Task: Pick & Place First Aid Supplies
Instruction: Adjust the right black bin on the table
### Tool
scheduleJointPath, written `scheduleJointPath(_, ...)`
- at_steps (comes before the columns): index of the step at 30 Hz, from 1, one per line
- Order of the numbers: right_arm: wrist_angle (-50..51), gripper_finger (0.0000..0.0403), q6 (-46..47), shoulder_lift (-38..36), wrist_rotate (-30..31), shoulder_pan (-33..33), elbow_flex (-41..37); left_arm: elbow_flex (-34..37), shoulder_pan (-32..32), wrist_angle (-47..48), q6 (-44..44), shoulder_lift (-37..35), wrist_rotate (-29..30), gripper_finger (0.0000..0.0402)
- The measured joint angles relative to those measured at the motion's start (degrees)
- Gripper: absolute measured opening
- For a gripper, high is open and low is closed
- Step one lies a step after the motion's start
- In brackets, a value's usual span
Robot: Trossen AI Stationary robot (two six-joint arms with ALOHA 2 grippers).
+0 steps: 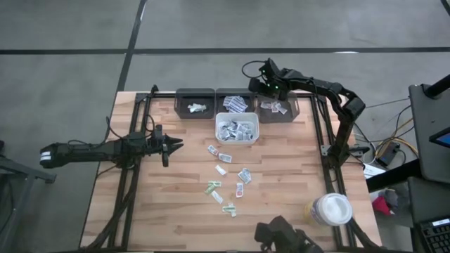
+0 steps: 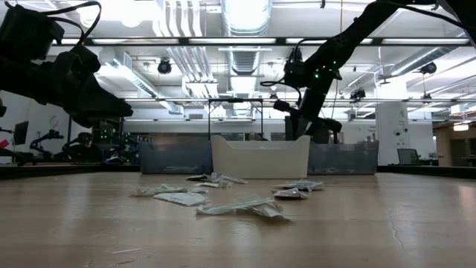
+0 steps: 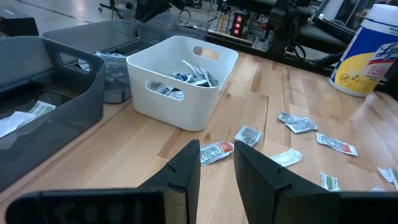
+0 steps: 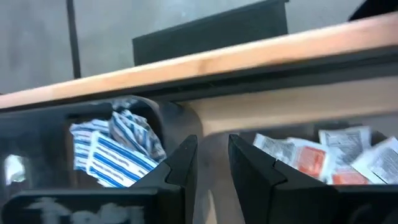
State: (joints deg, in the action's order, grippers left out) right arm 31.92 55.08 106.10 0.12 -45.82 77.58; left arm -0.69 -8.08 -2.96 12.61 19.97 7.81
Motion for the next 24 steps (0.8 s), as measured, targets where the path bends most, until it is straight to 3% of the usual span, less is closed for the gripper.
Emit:
scheduleJointPath(6,-1.0,0.0089,-1.7,0.0,0.0,0.0,0.0,0.0,0.0,0.0,0.2,0.0,0.0,0.0094)
scheduleJointPath(17,8.2,0.0089,-5.6,-2.1,0.1,0.8,0.0,0.0,0.0,0.0,1.2,0.0,0.0,0.0094)
scheduleJointPath(24,5.2,0.0089,-3.8,1.0,1.4,0.8,0.0,0.0,0.0,0.0,1.1,0.0,0.0,0.0094)
